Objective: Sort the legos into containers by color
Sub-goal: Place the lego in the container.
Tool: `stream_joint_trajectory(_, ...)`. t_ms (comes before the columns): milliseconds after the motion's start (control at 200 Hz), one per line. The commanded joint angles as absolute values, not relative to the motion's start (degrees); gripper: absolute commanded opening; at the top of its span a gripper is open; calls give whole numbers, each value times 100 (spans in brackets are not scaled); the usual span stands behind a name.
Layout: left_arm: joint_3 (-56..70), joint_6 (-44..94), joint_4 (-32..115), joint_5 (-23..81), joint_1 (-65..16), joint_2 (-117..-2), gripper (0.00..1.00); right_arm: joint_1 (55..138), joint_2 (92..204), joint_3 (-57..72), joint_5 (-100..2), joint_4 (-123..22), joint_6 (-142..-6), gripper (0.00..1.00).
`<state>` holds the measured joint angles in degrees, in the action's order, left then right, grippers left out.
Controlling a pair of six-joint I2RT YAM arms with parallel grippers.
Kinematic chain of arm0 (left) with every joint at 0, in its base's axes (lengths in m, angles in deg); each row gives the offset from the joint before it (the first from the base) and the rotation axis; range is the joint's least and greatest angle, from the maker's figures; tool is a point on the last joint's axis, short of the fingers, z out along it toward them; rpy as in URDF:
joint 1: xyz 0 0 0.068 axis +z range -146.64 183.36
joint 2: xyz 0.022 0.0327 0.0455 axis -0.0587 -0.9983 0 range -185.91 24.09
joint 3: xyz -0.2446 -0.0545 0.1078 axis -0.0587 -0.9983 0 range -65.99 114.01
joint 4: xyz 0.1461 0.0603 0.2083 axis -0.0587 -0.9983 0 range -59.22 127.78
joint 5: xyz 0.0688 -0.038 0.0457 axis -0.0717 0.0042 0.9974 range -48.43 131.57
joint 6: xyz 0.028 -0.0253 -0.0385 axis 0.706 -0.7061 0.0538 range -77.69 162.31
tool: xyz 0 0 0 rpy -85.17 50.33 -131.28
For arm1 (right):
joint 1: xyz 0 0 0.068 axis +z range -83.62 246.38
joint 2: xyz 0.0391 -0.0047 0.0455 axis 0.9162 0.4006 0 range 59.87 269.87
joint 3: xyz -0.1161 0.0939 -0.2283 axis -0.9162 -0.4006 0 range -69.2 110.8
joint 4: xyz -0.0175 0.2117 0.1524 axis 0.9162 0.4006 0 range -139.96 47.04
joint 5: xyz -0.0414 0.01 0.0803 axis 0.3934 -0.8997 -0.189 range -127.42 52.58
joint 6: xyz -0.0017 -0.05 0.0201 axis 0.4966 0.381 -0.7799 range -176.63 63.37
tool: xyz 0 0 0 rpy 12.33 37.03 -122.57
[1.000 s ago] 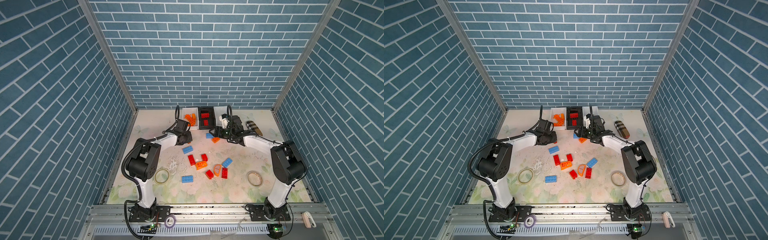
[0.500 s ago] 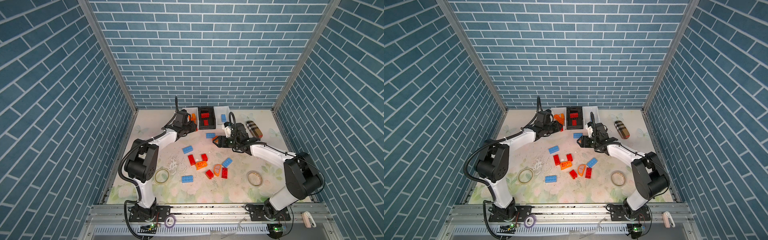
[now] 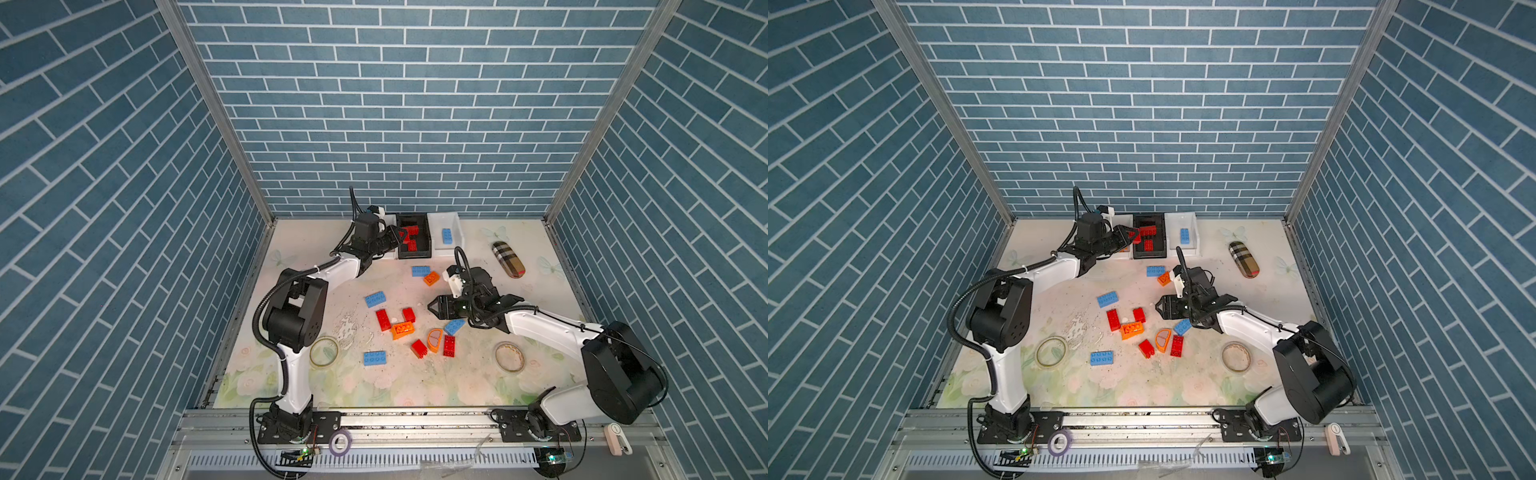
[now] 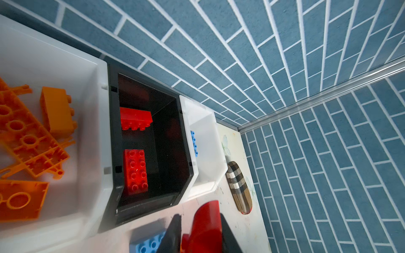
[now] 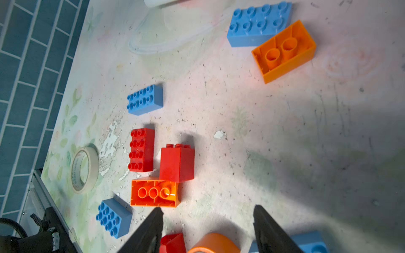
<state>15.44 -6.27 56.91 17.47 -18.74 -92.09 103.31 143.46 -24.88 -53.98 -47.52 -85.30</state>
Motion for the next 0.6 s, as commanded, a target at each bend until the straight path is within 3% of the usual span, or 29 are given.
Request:
stream_joint_trajectory(0, 1920, -1082, 6164, 1532, -1890, -9540, 24, 10425, 14200, -2641, -5311, -4868, -8695, 67)
stream_joint_trajectory(595, 3876, -1361, 5338, 1551, -1909, -10999, 28, 10965, 14455, -2809, -5184, -5101, -9029, 67)
